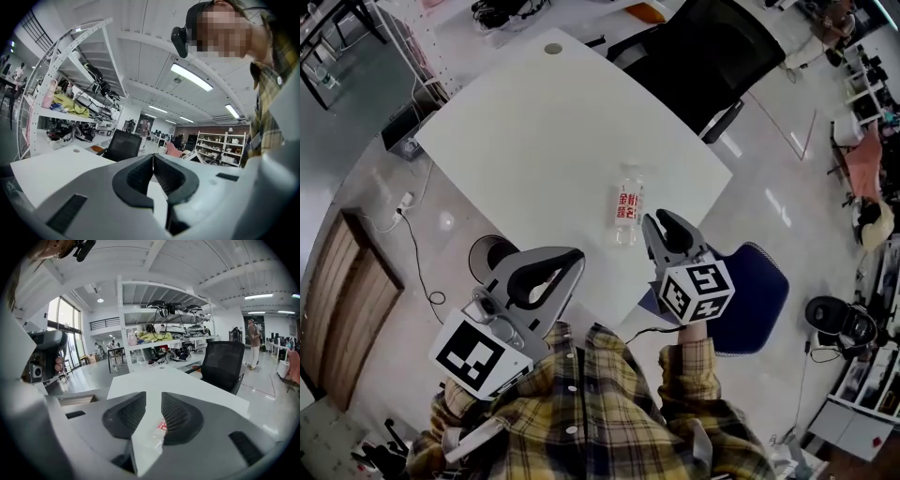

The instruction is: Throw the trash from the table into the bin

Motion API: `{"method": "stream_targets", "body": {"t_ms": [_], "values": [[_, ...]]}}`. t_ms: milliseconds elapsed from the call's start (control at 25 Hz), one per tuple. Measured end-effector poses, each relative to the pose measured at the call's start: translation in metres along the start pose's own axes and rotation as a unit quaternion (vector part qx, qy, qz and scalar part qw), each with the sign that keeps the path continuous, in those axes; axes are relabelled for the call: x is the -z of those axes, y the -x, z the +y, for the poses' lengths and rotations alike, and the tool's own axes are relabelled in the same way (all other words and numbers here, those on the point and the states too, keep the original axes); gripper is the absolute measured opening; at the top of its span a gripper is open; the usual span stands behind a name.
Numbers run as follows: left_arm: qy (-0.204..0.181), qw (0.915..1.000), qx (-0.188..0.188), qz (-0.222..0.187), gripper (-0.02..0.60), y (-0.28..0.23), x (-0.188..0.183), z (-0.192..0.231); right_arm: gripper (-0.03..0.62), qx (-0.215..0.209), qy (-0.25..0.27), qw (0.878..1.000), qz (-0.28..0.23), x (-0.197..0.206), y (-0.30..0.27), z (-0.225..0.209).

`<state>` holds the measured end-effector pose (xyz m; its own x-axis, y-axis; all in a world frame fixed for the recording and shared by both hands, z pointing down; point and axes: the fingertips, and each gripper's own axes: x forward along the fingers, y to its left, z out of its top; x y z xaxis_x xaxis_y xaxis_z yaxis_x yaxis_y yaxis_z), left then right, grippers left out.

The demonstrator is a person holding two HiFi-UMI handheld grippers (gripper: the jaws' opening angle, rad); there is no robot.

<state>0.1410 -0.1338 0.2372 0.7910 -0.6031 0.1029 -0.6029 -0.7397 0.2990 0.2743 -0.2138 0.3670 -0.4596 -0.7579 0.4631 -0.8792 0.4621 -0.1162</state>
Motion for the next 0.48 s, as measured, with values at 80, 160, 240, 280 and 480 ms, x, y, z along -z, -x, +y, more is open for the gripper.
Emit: {"method": "stream_targets", "body": {"t_ms": [80,160,240,280,480], "values": [[0.005,1.0,-0.005,0.004,0.011,0.001,0.004,0.005,0.088,-0.002,-0.005,1.0,0.016,0.009,-0.011,-0.004],[0.012,0.9999,-0.008,0.006,0.011,0.002,0.009,0.01,0.109,0.003,-0.006,1.0,0.03,0.019,-0.021,-0.009],[0.018,0.9997,-0.012,0.011,0.011,0.003,0.013,0.013,0.145,0.006,-0.01,0.999,0.044,0.029,-0.031,-0.014],[0.024,0.9995,-0.015,0.014,0.011,0.003,0.015,0.015,0.154,0.007,-0.014,0.999,0.05,0.034,-0.036,-0.017],[0.034,0.9987,-0.024,0.028,0.011,0.004,0.025,0.024,0.22,0.016,-0.035,0.996,0.082,0.056,-0.064,-0.031]]}}
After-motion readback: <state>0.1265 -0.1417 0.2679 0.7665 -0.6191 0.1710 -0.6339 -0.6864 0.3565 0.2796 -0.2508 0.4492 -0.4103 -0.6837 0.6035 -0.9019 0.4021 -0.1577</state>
